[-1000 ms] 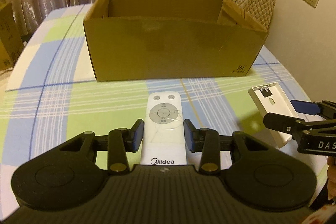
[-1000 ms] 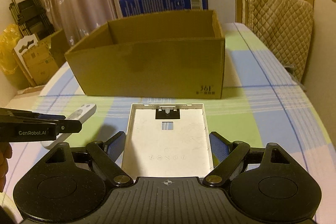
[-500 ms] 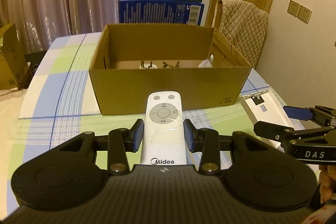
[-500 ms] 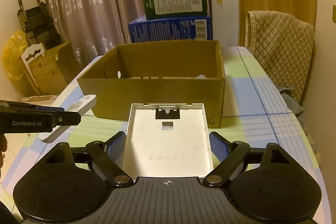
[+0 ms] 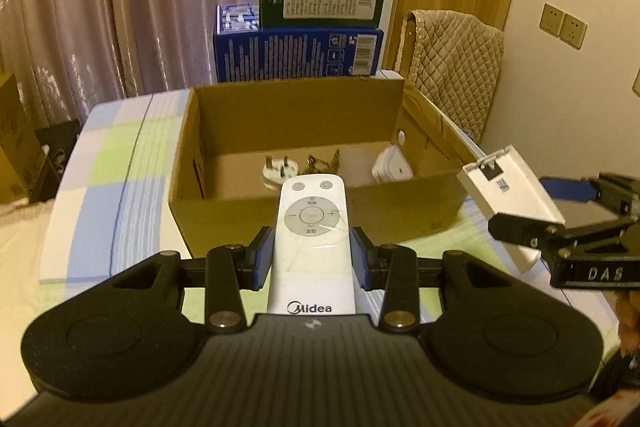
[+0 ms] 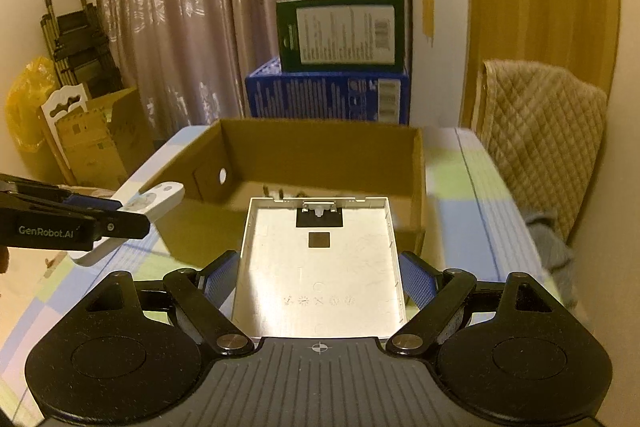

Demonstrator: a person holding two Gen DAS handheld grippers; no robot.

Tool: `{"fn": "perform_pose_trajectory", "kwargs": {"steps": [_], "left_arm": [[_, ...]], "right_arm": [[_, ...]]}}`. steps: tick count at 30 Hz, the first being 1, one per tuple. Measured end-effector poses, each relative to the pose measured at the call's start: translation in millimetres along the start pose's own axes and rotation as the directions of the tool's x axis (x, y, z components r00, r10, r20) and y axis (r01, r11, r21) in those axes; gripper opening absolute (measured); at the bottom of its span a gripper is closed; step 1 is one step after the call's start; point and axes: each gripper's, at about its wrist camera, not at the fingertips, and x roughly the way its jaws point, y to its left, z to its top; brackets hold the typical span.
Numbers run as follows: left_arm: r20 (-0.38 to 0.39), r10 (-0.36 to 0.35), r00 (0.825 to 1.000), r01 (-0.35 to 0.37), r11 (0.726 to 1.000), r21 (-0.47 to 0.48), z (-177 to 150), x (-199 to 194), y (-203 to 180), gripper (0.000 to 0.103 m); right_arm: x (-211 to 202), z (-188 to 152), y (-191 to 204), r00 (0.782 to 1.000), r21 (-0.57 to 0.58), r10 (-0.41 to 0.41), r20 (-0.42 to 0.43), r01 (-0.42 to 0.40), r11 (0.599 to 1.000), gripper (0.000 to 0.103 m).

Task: Organize rigid objects
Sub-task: 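Carry the white remote and white plate over the box with both tools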

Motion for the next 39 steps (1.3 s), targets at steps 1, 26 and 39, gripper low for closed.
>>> {"fn": "perform_pose_trajectory", "kwargs": {"steps": [1,26,39], "left_arm": [[0.003,0.003,1.000,-0.003,1.000,0.008,6.4,1.4,1.1,0.035],[-0.060,0.014,0.998,-0.014,1.000,0.001,65.9,81.6,21.8,0.035],[-0.063,0.021,0.998,-0.022,1.000,-0.009,71.0,98.0,28.8,0.035]], "right_arm": [[4.1,6.2,-1.1,1.000,-0.008,-0.002,0.001,0.002,1.000,0.082],[104.2,66.0,-25.0,0.995,0.000,0.002,-0.102,-0.002,1.000,0.082],[117.9,61.2,-33.1,0.993,0.016,-0.001,-0.121,0.003,1.000,0.082]]}}
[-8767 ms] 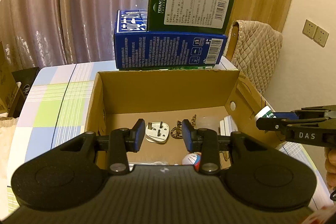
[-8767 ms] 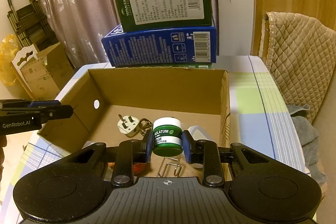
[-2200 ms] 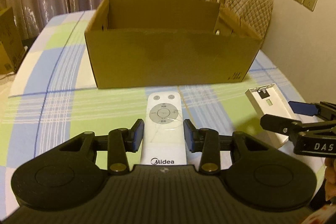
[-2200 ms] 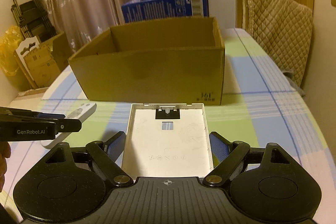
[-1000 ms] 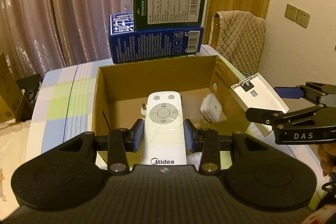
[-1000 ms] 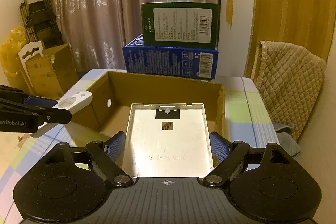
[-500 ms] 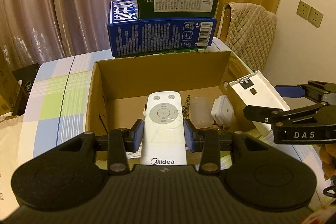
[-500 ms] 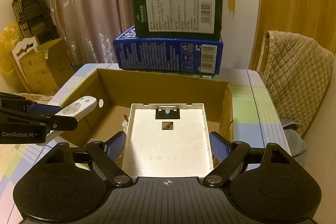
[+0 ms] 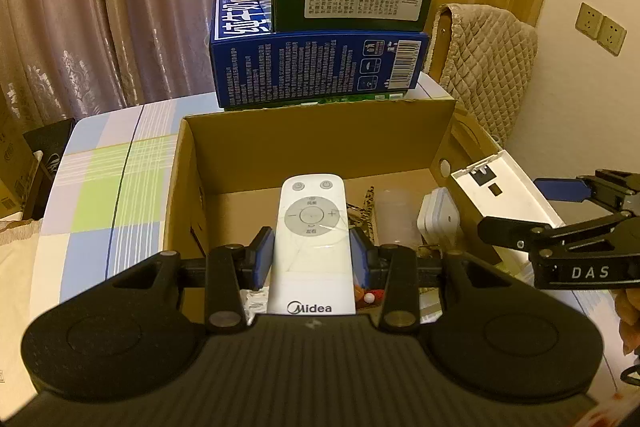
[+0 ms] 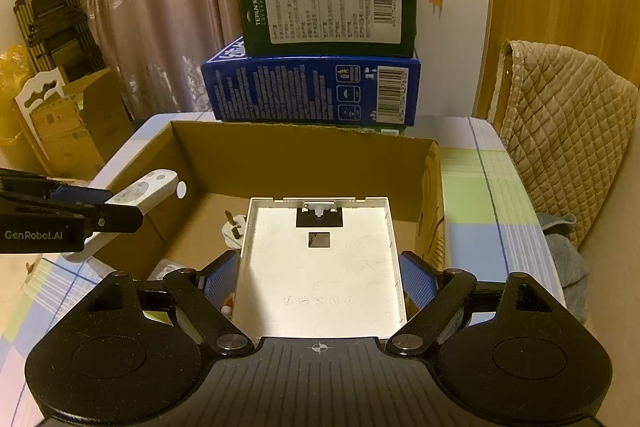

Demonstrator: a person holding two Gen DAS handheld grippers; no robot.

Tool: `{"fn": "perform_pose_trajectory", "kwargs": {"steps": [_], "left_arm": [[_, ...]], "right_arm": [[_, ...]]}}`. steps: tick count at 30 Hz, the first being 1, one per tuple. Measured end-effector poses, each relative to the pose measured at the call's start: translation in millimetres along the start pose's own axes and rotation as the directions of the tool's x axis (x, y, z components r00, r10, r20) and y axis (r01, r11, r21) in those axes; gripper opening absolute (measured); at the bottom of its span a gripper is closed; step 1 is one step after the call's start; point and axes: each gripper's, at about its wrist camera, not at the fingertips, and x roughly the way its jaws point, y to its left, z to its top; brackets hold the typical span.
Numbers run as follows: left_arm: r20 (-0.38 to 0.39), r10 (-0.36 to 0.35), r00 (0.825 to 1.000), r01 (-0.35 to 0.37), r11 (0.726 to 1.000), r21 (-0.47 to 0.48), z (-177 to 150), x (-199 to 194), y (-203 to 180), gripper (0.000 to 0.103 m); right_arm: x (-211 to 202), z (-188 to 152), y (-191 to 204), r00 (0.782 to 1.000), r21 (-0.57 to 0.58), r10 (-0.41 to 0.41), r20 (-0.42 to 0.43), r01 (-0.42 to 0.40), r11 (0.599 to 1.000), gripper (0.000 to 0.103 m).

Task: Organize rigid objects
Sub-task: 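Carry the white remote and white plate over the box with both tools, then lower and open both tools to drop the remote and plate into the box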

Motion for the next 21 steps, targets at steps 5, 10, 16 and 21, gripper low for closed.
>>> {"fn": "perform_pose_trajectory", "kwargs": {"steps": [5,10,16,21], "left_arm": [[-0.001,0.003,1.000,-0.003,1.000,-0.008,2.7,7.1,4.3,0.035],[-0.008,0.009,1.000,-0.009,1.000,-0.023,3.5,15.7,9.9,0.035],[-0.010,0.005,1.000,-0.006,0.999,-0.034,2.6,25.2,12.8,0.035],[-0.005,-0.004,1.000,0.004,0.999,-0.036,3.8,29.8,11.3,0.035]], "right_arm": [[5.0,1.8,-1.4,1.000,0.006,0.000,-0.004,0.000,1.000,0.082],[8.4,2.8,-2.1,1.000,0.010,0.002,-0.005,-0.001,1.000,0.082],[14.7,1.8,-2.3,1.000,0.011,0.004,-0.010,-0.003,1.000,0.082],[17.1,0.6,-3.8,1.000,0.017,0.001,-0.014,-0.001,1.000,0.082]]}}
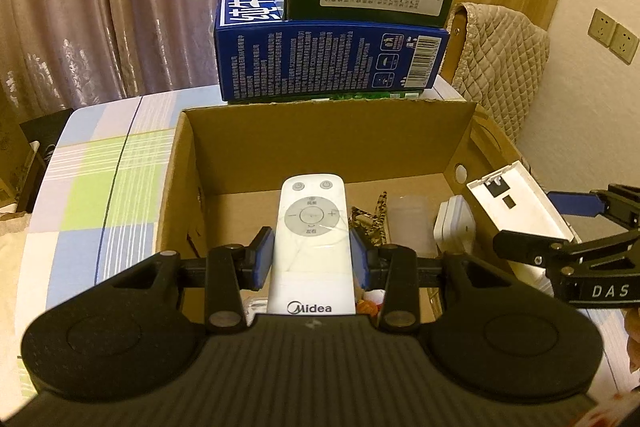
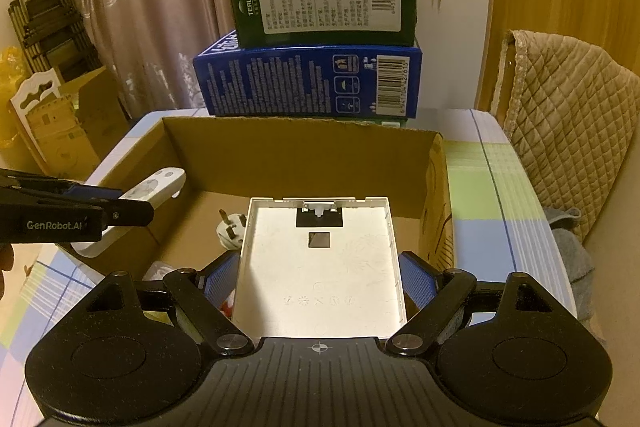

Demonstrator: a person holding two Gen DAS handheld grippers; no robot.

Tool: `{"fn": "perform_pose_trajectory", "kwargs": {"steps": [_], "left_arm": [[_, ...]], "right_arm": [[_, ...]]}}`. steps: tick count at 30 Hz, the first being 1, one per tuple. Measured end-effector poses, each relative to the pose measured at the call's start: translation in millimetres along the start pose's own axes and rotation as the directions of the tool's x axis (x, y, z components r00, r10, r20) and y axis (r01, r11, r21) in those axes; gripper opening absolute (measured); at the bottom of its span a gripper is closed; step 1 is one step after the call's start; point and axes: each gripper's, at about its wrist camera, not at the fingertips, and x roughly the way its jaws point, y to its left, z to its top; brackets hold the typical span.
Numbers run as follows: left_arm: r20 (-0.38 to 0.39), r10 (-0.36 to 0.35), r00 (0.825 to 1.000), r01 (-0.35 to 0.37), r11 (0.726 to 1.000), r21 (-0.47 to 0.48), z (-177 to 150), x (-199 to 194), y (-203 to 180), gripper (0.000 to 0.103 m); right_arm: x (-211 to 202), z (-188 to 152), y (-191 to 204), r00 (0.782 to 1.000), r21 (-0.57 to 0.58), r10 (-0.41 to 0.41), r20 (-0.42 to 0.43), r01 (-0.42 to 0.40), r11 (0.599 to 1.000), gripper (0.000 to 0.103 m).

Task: Organize rigid objects
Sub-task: 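Lower and open both tools to drop the remote and plate into the box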

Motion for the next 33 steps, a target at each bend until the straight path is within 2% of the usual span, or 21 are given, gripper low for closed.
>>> {"fn": "perform_pose_trajectory", "kwargs": {"steps": [4,5,7,16,33], "left_arm": [[-0.007,-0.011,1.000,0.011,1.000,0.001,-0.1,6.2,-0.6,0.036],[-0.003,-0.001,1.000,0.001,1.000,-0.002,-0.6,6.6,-0.8,0.041],[0.010,0.014,1.000,-0.014,1.000,-0.003,-1.7,4.5,-0.2,0.045],[0.022,0.035,0.999,-0.035,0.999,0.008,-5.7,-6.3,1.4,0.045],[0.022,0.027,0.999,-0.027,0.999,0.018,-10.1,-14.3,-3.0,0.045]], "right_arm": [[0.3,-0.7,-1.0,1.000,0.001,-0.001,-0.003,0.001,1.000,0.082],[-0.1,-0.7,-1.2,1.000,0.003,-0.001,-0.002,0.001,1.000,0.082],[-0.7,-1.2,-1.8,1.000,0.005,-0.003,-0.002,0.003,1.000,0.082],[-2.1,-1.4,-1.4,1.000,0.017,-0.001,-0.001,0.001,1.000,0.082],[-4.9,4.7,6.2,1.000,0.018,0.010,0.008,-0.010,1.000,0.082]]}}
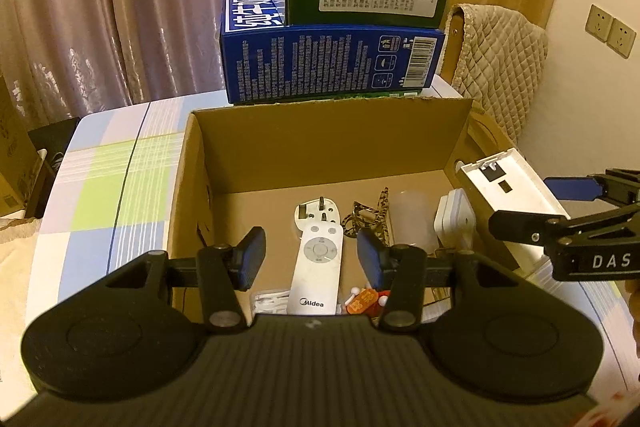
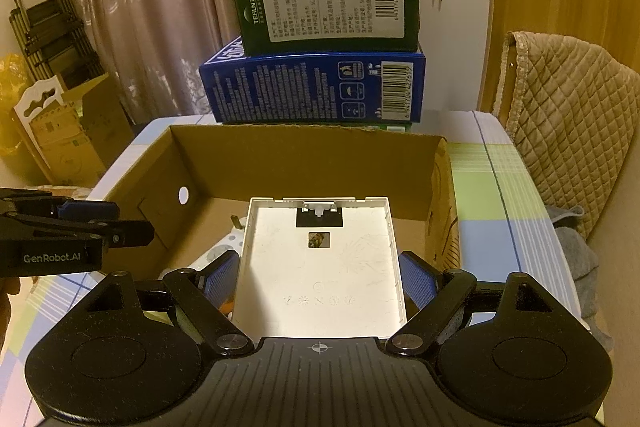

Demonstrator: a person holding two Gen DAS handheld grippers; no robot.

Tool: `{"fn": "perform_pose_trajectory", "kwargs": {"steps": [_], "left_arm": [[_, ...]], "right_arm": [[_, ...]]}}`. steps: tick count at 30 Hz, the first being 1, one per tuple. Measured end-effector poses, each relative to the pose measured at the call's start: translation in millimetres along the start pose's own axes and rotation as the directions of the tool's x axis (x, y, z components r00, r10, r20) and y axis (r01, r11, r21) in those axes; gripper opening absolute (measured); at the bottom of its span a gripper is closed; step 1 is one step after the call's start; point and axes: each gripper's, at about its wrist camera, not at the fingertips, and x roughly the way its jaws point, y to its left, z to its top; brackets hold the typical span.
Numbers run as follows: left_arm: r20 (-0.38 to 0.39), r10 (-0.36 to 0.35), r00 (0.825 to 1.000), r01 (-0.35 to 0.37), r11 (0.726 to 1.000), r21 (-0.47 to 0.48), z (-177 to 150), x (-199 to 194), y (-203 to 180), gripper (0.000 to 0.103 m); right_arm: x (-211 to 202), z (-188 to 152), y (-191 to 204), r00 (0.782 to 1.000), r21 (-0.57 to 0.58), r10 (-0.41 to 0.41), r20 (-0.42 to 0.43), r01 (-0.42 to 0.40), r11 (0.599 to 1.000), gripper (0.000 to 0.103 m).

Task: Organize rigid objects
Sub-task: 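Lower and open both tools to drop the remote and plate into the box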

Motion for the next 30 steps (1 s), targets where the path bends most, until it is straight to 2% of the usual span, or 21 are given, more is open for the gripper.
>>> {"fn": "perform_pose_trajectory", "kwargs": {"steps": [30], "left_arm": [[0.006,0.000,1.000,0.000,1.000,-0.003,2.1,2.8,4.1,0.045]], "right_arm": [[13.5,1.8,-0.7,1.000,0.021,0.004,-0.014,-0.004,1.000,0.082]]}}
